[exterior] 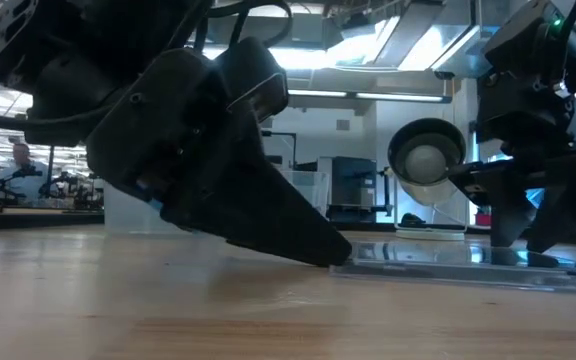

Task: Pick & place jewel cases by type
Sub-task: Put the right black cd case into the right transparent bin

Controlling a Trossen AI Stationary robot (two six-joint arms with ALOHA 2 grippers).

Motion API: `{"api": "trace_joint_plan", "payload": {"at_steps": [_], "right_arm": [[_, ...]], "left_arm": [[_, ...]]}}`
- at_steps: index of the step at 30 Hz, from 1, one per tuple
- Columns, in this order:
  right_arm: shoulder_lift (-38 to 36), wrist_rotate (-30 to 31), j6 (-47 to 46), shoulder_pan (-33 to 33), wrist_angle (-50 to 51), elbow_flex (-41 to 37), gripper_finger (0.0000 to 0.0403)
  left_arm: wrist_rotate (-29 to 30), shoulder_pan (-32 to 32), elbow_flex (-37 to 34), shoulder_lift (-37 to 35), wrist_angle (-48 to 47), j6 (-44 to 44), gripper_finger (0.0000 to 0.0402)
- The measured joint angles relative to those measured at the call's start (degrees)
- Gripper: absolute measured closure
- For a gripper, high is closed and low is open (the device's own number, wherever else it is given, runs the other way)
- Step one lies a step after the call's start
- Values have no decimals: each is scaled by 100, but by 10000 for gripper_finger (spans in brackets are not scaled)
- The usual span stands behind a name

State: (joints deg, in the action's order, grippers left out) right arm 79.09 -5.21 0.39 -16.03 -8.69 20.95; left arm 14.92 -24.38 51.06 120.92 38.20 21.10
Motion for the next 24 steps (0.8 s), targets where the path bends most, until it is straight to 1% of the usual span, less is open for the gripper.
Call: {"api": "trace_joint_plan", "payload": {"at_steps": [6, 10, 12, 18, 24], "right_arm": [[0, -161, -15, -184, -63, 2, 263], [0, -488, -28, -357, -103, 4, 263], [0, -503, -150, -439, -119, 4, 263], [44, -499, -316, -597, -175, 7, 263], [517, -510, -323, -636, -540, 18, 263]], "left_arm": [[65, 11, 7, 9, -210, 31, 68], [54, 42, 11, 9, -283, 5, 68], [33, 73, 11, 9, -307, -116, 68], [143, 210, 3, 26, -337, -923, 68], [81, 431, -6, 26, -333, -1120, 68]]}}
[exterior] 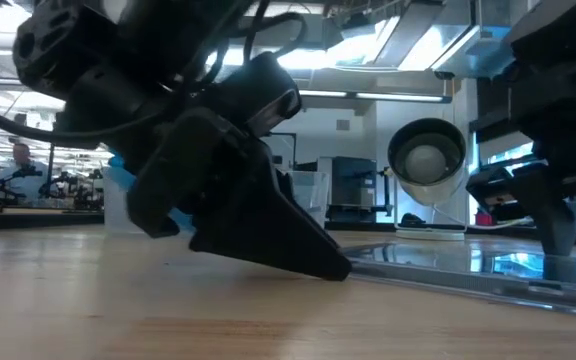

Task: Pick & place jewel cases by type
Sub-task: Put the right black cd case into the right transparent bin

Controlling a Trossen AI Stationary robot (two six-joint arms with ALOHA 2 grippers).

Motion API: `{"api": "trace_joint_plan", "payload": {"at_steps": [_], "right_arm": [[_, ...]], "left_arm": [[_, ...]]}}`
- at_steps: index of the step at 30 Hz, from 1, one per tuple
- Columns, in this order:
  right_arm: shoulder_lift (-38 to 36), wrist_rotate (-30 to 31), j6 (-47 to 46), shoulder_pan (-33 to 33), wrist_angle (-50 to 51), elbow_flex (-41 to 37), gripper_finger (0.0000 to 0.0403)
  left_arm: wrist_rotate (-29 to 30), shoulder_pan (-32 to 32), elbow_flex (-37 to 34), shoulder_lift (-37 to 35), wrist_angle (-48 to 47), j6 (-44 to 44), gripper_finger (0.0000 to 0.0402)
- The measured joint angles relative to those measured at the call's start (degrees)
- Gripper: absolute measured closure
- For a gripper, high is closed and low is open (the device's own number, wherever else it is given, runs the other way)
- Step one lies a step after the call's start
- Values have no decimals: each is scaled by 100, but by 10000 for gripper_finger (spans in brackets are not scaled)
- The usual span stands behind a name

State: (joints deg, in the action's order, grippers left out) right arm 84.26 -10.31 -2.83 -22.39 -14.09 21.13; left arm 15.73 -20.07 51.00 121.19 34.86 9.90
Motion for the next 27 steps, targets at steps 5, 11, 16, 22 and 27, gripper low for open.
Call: {"api": "trace_joint_plan", "payload": {"at_steps": [5, 11, 16, 22, 27], "right_arm": [[298, -23, 50, 2, -219, 11, 263], [290, -26, 52, 0, -229, 4, 263], [292, -26, 55, 0, -227, 0, 263], [295, -62, -44, 3, -246, -6, 263], [303, -94, -120, 4, -354, -14, 263]], "left_arm": [[-127, 104, -12, -2, 28, -65, 68], [-499, 64, -64, 20, 638, -118, 68], [-231, -78, -70, 44, 892, -391, 68], [-228, -110, -59, 44, 888, -403, 68], [-273, -131, -66, 37, 848, -282, 68]]}}
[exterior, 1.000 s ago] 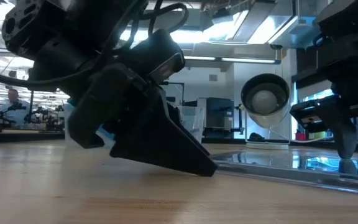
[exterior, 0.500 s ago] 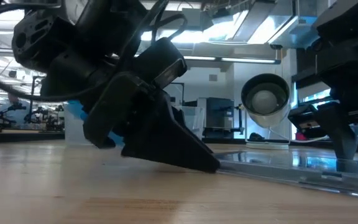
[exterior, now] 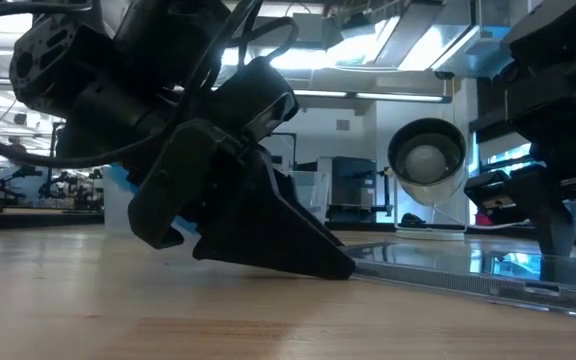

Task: Pick & place jewel cases by type
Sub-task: Put the right black cd case into the right transparent bin

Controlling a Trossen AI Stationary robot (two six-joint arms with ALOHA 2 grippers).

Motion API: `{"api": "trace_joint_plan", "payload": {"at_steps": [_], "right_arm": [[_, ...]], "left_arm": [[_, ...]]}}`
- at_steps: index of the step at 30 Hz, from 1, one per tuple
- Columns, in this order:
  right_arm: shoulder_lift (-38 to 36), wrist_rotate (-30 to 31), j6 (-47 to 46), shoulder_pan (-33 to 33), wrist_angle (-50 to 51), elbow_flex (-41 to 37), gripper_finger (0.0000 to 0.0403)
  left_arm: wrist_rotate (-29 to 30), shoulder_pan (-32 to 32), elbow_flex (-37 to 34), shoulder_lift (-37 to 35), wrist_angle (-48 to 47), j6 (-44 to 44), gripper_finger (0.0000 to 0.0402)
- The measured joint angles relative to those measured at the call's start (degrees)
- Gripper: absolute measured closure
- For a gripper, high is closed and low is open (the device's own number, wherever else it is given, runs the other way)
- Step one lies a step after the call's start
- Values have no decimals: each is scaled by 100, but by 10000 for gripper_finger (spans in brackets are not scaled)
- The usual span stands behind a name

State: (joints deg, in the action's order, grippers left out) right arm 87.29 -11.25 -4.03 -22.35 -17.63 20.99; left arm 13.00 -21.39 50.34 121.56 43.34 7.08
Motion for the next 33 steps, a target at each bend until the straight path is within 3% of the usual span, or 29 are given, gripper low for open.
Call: {"api": "trace_joint_plan", "payload": {"at_steps": [11, 21, 33], "right_arm": [[22, -44, -4, 0, -155, -8, 263], [17, -50, 7, -2, -113, -4, 263], [22, -46, 173, -2, -270, -6, 263]], "left_arm": [[10, -29, -41, -45, 121, 104, 68], [276, -114, -38, -499, 224, 221, 68], [706, -203, 176, -525, 237, -1860, 68]]}}
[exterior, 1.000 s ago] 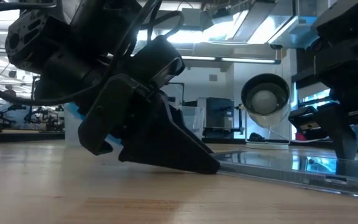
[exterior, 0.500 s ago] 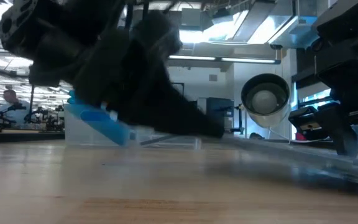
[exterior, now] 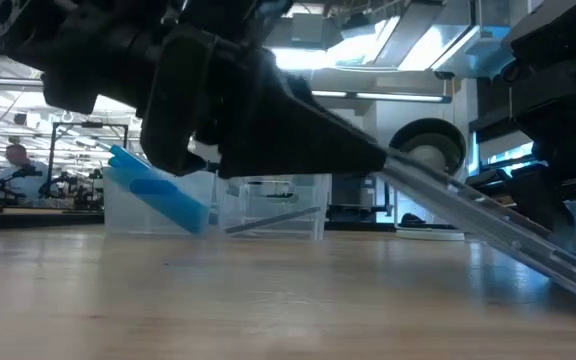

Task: Pick & place jewel cases by type
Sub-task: Put the right black cd case into the right transparent bin

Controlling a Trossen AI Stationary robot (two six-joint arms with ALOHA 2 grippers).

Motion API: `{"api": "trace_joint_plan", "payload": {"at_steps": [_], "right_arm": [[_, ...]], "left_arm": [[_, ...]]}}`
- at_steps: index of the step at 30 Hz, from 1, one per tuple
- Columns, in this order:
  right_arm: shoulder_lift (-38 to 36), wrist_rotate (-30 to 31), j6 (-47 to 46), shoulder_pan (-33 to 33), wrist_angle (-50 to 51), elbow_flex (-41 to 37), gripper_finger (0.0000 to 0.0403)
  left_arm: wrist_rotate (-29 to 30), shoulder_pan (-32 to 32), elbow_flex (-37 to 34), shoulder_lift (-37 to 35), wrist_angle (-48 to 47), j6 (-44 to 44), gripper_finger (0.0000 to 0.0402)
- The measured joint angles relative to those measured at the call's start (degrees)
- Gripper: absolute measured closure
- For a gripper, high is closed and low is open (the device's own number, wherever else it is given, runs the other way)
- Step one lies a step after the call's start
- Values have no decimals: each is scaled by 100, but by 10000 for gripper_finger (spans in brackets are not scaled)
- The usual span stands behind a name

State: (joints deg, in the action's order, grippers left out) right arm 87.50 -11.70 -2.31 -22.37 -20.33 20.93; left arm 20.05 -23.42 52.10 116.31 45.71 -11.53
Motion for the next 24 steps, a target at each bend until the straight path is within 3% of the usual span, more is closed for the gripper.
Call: {"api": "trace_joint_plan", "payload": {"at_steps": [16, 24], "right_arm": [[2, -2, 266, 17, -53, 2, 263], [2, 0, 273, 20, -55, 2, 263]], "left_arm": [[87, 16, 156, 0, 3, -2623, 68], [87, 20, 160, 0, -8, -2961, 68]]}}
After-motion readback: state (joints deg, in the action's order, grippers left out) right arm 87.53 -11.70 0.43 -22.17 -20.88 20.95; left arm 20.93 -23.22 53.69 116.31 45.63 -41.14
